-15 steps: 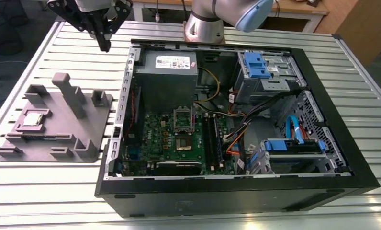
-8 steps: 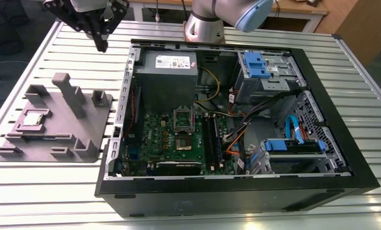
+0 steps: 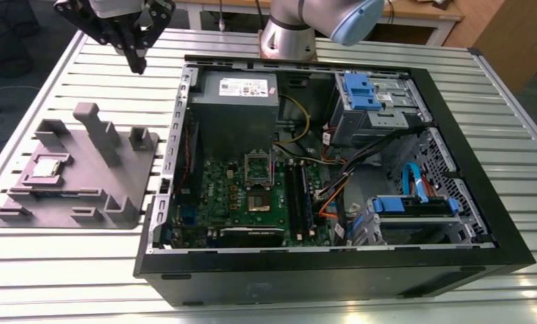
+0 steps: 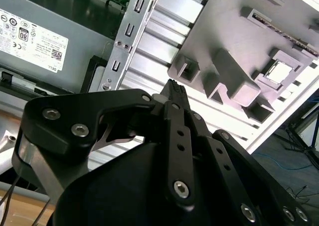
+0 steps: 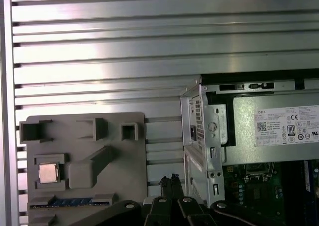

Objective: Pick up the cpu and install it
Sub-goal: 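Reach for the cpu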

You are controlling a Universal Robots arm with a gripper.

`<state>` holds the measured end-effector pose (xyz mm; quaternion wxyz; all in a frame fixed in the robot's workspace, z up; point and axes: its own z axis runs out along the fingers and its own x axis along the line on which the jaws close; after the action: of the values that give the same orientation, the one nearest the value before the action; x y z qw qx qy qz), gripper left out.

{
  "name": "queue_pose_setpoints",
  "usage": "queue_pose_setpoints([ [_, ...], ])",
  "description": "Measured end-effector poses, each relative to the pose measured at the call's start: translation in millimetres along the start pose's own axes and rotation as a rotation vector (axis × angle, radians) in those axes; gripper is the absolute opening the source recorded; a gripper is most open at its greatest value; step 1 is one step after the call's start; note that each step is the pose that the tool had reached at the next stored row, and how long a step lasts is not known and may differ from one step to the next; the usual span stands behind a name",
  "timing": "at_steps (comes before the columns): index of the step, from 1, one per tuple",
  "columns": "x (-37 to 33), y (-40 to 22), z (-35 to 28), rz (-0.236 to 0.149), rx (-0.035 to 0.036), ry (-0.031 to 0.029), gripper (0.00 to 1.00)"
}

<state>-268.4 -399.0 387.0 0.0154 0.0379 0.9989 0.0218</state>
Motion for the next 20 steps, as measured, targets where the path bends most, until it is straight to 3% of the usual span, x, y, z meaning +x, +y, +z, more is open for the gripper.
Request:
queue_pose_setpoints([
  [20, 36.0, -2.9, 2.5, 0.0, 0.0, -0.0001, 0.11],
])
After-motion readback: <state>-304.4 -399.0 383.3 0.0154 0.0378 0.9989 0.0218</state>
